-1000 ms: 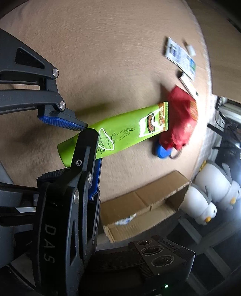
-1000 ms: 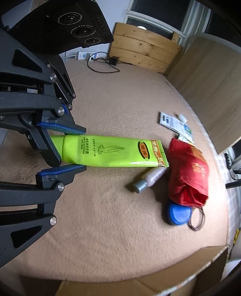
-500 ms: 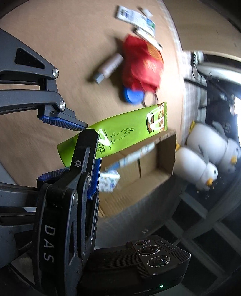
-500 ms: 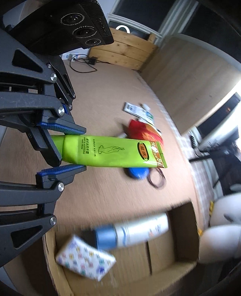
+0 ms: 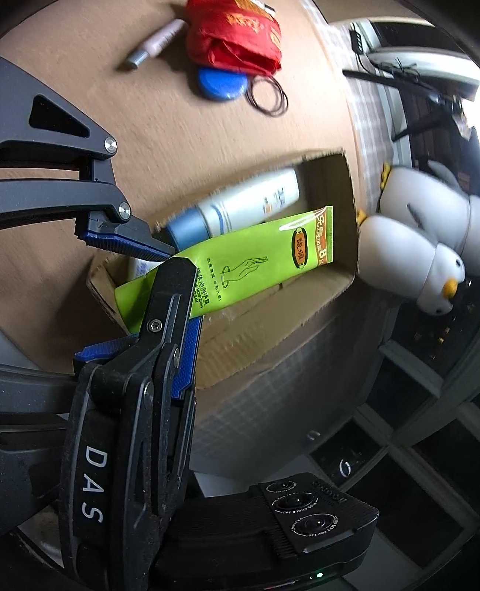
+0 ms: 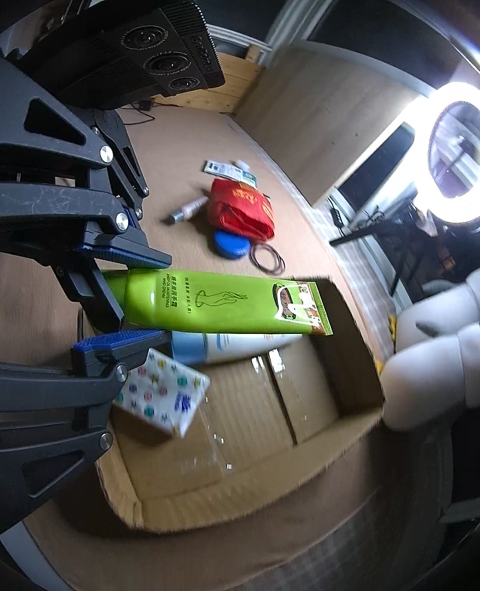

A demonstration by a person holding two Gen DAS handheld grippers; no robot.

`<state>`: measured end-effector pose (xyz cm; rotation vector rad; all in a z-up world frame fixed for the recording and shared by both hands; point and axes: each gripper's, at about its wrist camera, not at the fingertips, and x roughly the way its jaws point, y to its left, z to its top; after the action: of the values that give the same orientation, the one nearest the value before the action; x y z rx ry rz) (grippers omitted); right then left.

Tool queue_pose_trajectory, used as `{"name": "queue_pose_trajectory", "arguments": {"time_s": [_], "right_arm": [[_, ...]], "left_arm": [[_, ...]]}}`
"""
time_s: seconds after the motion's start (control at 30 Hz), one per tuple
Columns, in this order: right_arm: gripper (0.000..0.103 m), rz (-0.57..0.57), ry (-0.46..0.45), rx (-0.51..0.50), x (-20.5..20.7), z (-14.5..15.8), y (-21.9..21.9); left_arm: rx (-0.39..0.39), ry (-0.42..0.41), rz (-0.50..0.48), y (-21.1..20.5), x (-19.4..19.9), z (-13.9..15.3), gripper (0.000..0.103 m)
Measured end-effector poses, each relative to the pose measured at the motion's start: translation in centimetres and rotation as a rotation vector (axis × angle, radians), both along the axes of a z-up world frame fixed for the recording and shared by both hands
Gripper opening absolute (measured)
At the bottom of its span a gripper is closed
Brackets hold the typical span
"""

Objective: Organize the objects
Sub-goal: 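Drop the cream tube into the box by opening the right tool, then move the right tool to the blue round container and grasp it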

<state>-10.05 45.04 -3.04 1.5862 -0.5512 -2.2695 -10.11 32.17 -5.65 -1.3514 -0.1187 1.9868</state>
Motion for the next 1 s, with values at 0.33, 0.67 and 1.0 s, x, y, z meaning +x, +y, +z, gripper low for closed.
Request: {"name": "queue_pose_trajectory", "arguments": {"time_s": [0.33,0.67,1.0], "right_arm": [[0.045,-0.044,-0.007,0.035,-0.1,-0.6,1.5],[0.045,-0.015,0.022,0.012,-0.4,0.1,-0.3],[0.043,0.143,0.063,0.050,-2.7,1.0,-7.5]], "left_arm": [[-0.037,0.024,-0.002,0.5,-0.1,-0.1,0.060],[-0.059,0.008,0.076,-5.3,0.1,-1.1,0.059],[-0.092,-0.041,0.260,-16.7,1.2,-3.3,0.059]]}}
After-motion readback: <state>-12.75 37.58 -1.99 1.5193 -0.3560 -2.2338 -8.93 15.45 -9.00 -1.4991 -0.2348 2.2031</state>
